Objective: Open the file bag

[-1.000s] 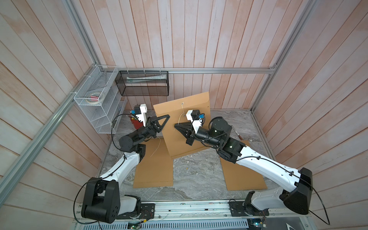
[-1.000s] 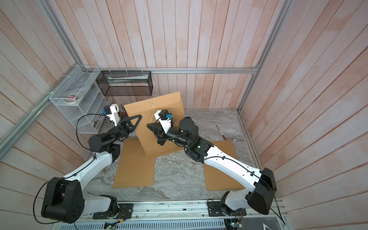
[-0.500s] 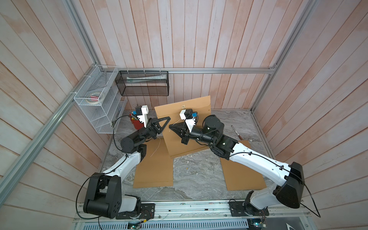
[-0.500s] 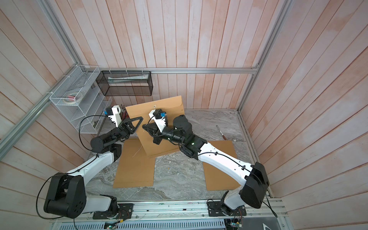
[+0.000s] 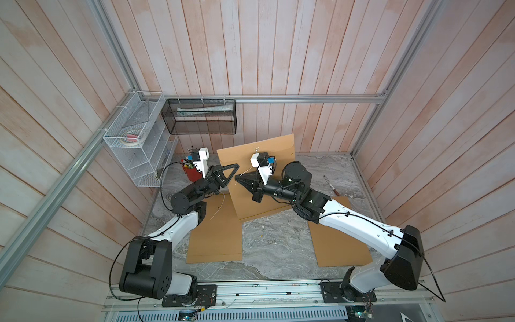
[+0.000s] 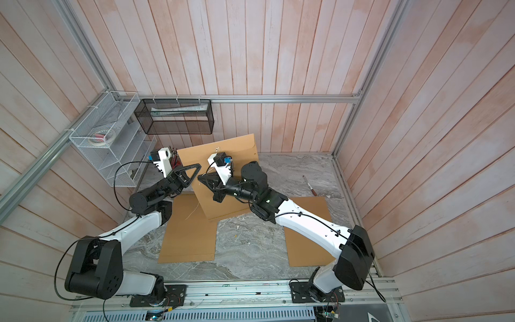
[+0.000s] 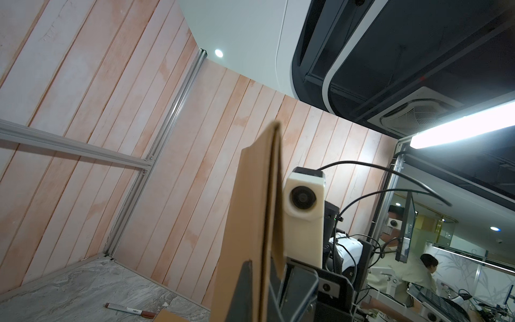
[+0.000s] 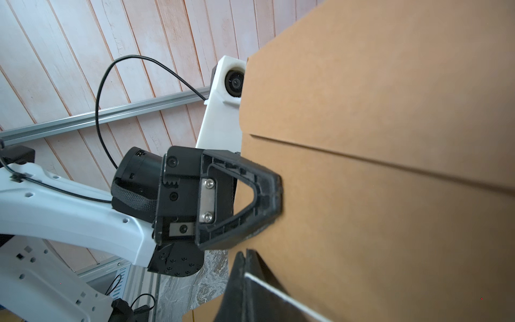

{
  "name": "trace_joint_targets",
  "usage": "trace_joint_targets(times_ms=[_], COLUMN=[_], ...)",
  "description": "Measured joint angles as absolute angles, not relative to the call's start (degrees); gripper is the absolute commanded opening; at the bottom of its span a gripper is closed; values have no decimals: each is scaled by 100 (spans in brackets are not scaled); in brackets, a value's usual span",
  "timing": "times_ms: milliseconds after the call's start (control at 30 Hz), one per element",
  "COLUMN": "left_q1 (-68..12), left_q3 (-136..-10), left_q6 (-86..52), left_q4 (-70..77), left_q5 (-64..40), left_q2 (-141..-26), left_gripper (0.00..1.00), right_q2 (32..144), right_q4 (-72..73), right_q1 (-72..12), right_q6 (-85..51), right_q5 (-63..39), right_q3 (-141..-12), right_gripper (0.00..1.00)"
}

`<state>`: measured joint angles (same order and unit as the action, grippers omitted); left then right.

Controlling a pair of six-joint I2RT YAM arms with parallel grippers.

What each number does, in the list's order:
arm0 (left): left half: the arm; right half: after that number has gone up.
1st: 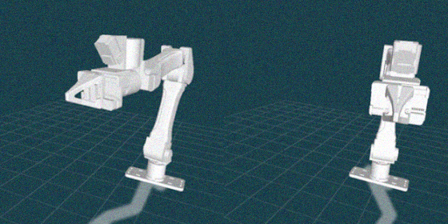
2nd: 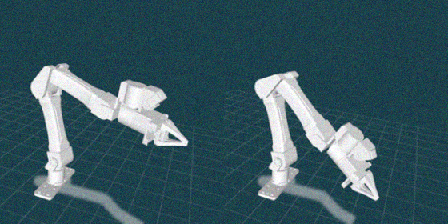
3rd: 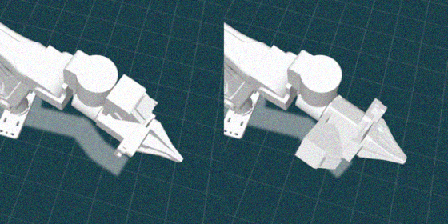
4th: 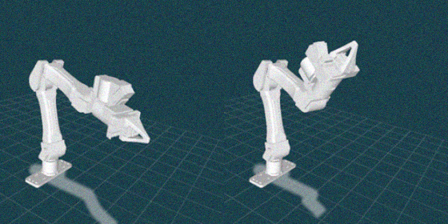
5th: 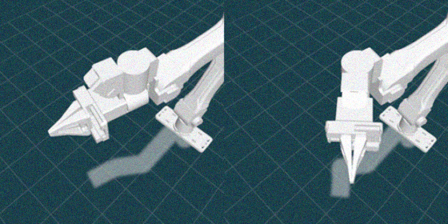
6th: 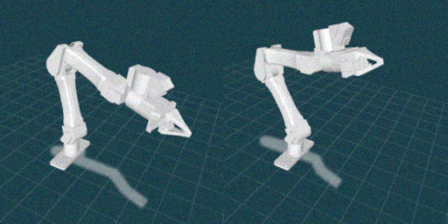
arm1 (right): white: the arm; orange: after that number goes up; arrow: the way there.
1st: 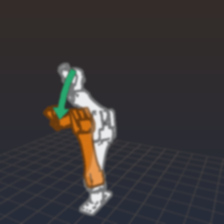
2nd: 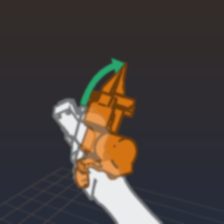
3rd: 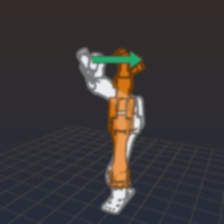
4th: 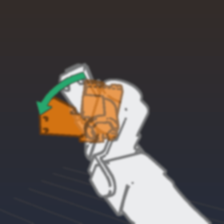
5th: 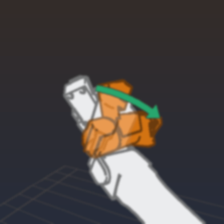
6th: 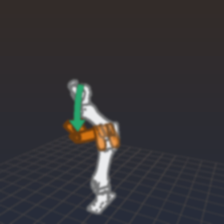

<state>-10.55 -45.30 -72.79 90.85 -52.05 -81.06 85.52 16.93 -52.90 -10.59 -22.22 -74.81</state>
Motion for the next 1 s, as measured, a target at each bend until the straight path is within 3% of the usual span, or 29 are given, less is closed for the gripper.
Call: trace_joint_targets(times_ms=[700,1000], left_q1=[-838,-701], left_q3=[-5026,-5026], left_q6=[-7277,-7199], left_q4=[8729,8569], left_q5=[-5242,-5264], left_q2=[-7979,-7789], left_gripper=[0,0], right_q2=[7616,6737], right_q4=[2016,2062], right_q1=[-5253,-4783], right_q6=[-1400,-1531], right_q5=[-1734,-1214], right_q3=[-5870,-5258], right_gripper=[0,0])
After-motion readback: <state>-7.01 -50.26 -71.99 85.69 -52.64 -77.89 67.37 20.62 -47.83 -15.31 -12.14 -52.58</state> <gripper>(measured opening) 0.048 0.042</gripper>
